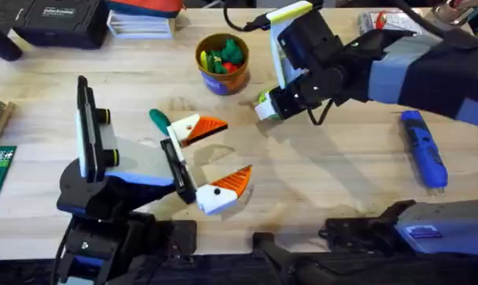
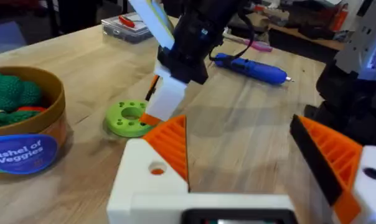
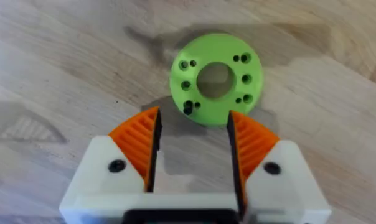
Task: Pick up the gripper from the table and insert it into the empty holder that is missing its gripper. Then pick up a screw, insert it into the mounting hole, and use the screwdriver to tighten it. Finally, clean up the table by picking up the vegetable and placing it into the bucket.
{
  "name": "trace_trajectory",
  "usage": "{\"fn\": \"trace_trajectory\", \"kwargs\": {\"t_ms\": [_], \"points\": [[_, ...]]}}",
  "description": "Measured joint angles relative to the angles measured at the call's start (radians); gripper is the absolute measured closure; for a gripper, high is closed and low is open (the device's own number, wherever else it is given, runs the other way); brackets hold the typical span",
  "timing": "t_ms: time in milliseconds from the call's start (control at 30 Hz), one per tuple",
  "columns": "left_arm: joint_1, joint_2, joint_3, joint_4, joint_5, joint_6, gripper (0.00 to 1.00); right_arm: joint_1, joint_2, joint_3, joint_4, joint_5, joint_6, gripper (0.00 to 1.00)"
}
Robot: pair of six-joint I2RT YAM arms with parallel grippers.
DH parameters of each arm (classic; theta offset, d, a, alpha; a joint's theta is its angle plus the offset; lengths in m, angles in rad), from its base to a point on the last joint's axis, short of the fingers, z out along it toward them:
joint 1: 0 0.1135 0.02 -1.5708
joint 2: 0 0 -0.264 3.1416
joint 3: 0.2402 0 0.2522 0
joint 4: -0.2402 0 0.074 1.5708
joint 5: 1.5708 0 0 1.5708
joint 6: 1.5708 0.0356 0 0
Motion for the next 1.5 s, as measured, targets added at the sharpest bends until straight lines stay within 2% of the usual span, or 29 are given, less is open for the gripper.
{"fn": "trace_trajectory", "kwargs": {"t_ms": [267, 467, 600, 867, 1000, 1167, 1300, 1500], "points": [[0.000, 0.000, 0.000, 0.000, 0.000, 0.000, 0.015, 0.012, 0.004, 0.000, 0.018, 0.019, -0.007, 0.544], [0.000, 0.000, 0.000, 0.000, 0.000, 0.000, 0.015, 0.032, 0.040, 0.000, 0.036, 0.019, -0.007, 0.597], [0.000, 0.000, 0.000, 0.000, 0.000, 0.000, 0.015, 0.036, 0.067, 0.000, 0.035, 0.019, -0.007, 0.686], [0.000, 0.000, 0.000, 0.000, 0.000, 0.000, 0.015, 0.036, 0.071, 0.000, 0.048, 0.020, -0.007, 0.700], [0.000, 0.000, 0.000, 0.000, 0.000, 0.000, 0.014, 0.036, 0.071, 0.000, 0.051, 0.020, -0.007, 0.839], [0.000, 0.000, 0.000, 0.000, 0.000, 0.000, 0.015, 0.036, 0.071, 0.000, 0.051, 0.020, -0.007, 0.865], [0.000, 0.000, 0.000, 0.000, 0.000, 0.000, 0.015, 0.036, 0.071, 0.000, 0.052, 0.021, -0.007, 0.946], [0.000, 0.000, 0.000, 0.000, 0.000, 0.000, 0.015, 0.036, 0.076, 0.002, 0.054, 0.031, -0.014, 0.993]]}}
